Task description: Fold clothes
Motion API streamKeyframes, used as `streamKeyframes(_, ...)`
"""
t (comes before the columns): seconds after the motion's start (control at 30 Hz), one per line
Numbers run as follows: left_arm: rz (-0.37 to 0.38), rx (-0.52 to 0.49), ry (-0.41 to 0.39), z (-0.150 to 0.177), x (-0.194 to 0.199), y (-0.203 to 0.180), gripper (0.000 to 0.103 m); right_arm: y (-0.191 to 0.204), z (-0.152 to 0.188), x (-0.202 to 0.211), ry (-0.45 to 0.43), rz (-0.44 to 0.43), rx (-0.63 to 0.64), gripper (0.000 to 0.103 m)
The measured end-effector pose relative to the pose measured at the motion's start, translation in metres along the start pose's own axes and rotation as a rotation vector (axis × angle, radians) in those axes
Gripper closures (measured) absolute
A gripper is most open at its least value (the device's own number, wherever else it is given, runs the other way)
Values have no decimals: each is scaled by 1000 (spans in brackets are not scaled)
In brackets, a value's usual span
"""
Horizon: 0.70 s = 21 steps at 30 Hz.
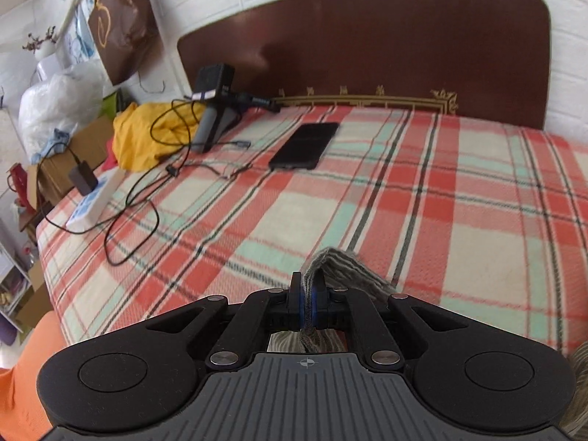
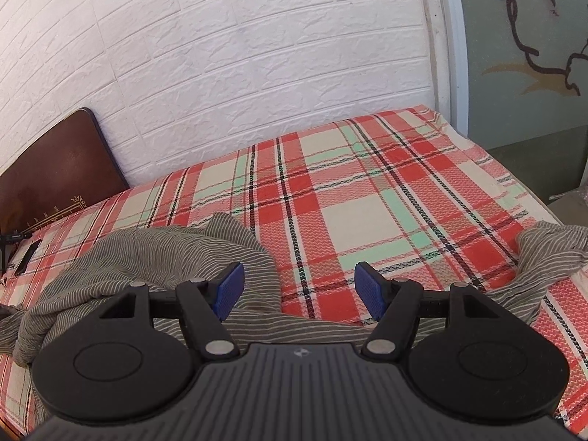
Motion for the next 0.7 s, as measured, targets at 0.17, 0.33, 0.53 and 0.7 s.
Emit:
streamKeyframes(0.17,-13,-13,49,19,-18,3,103,10,1,0,3,-12,14,32)
streamKeyframes(0.33,2,17,51,21,-14,11,35,16,1,1,0,-15,23,30)
streamKeyframes(0.53,-25,103,-18,4,12,43,15,22,3,1,6,-32,22,30)
streamKeyframes(0.7,25,140,-97,-16,52,58,13,30,8,0,21,-63,34,30)
Point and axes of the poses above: each gripper's, at about its wrist camera, not at the fingertips, and x roughly against the way its jaws point, y to its left, z to its underside, the point moved 8 cm from there along -x, roughly the way its jaws point, and after that the axes turned 6 degrees about -y, right-handed, at the moved point
